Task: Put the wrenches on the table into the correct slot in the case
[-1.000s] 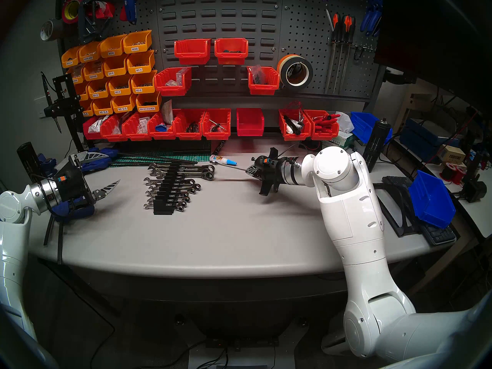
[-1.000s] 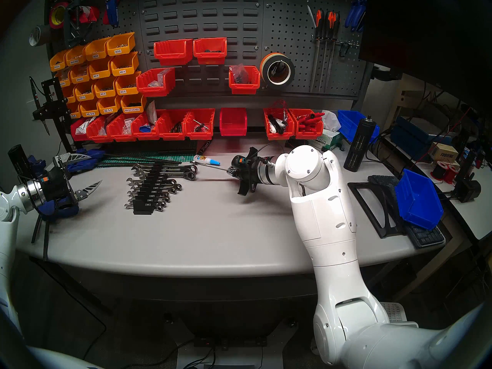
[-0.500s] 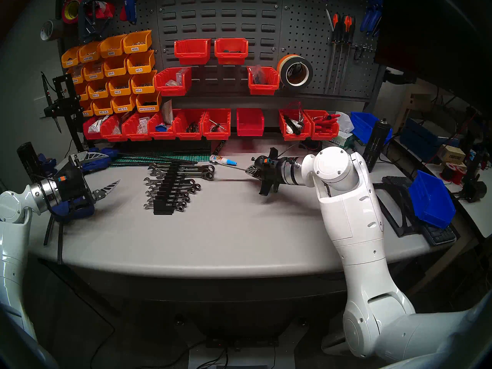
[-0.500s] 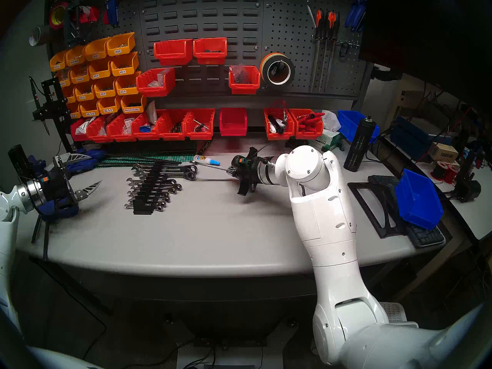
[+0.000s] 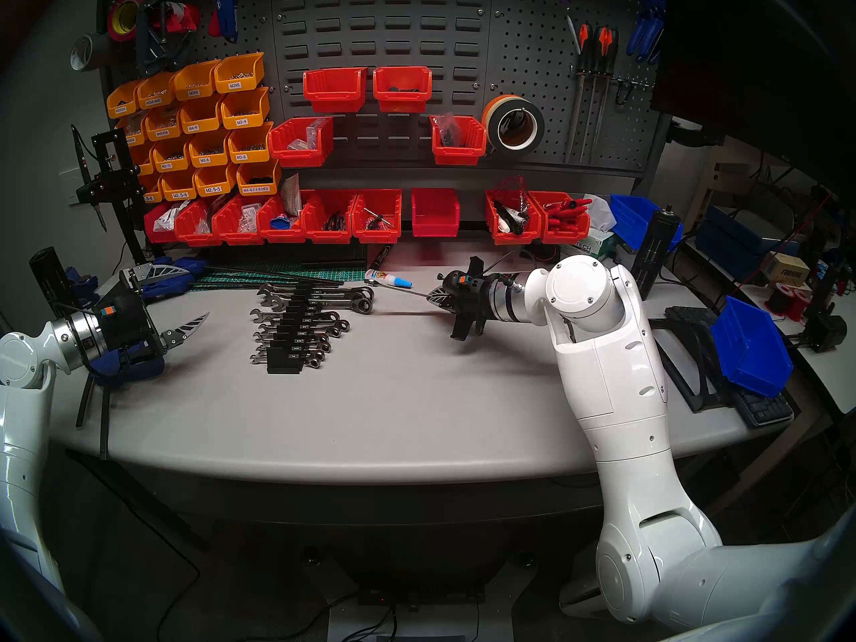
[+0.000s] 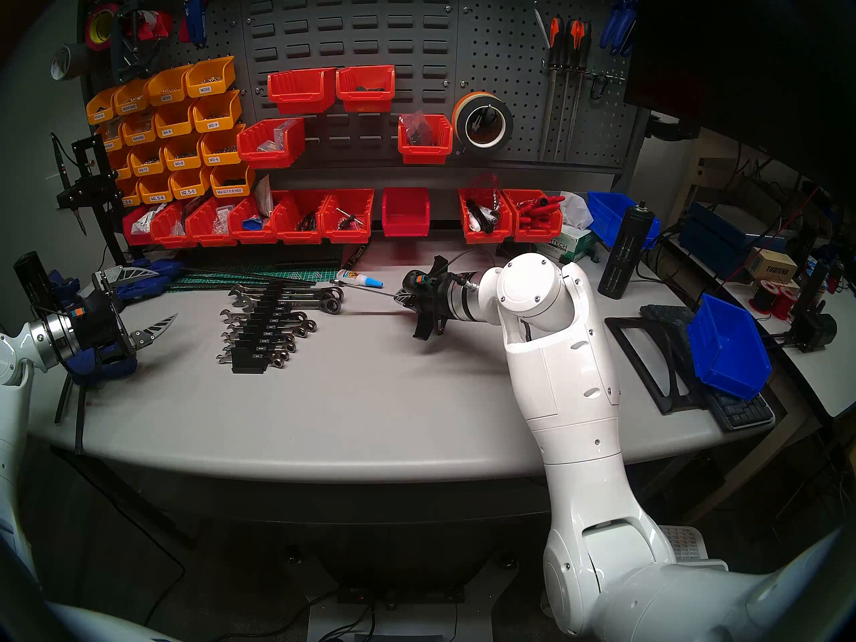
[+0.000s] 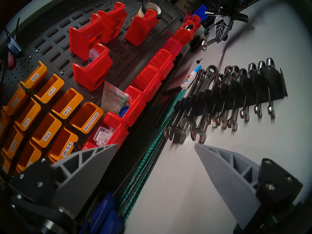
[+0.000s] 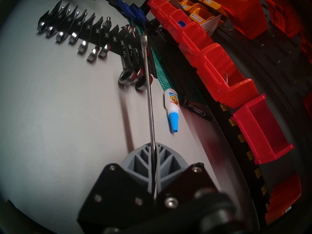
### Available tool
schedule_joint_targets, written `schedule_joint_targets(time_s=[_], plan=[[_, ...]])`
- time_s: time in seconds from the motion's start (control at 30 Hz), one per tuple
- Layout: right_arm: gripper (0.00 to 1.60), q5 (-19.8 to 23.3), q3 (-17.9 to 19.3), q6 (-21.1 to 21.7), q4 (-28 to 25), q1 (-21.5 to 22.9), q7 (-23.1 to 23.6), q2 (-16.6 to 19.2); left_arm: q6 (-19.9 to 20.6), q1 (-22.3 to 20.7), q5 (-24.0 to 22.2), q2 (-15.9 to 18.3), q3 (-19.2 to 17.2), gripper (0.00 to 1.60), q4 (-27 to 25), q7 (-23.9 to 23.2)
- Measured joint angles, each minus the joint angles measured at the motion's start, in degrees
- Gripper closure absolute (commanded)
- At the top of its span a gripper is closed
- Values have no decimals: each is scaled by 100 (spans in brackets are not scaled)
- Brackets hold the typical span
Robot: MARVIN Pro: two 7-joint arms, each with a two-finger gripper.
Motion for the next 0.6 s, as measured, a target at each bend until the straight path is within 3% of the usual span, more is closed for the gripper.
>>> schedule_joint_targets(time_s=[0.6], plan=[[160, -5, 8, -83, 62, 7, -1, -11, 0, 0, 0, 0, 0, 0, 0, -1]])
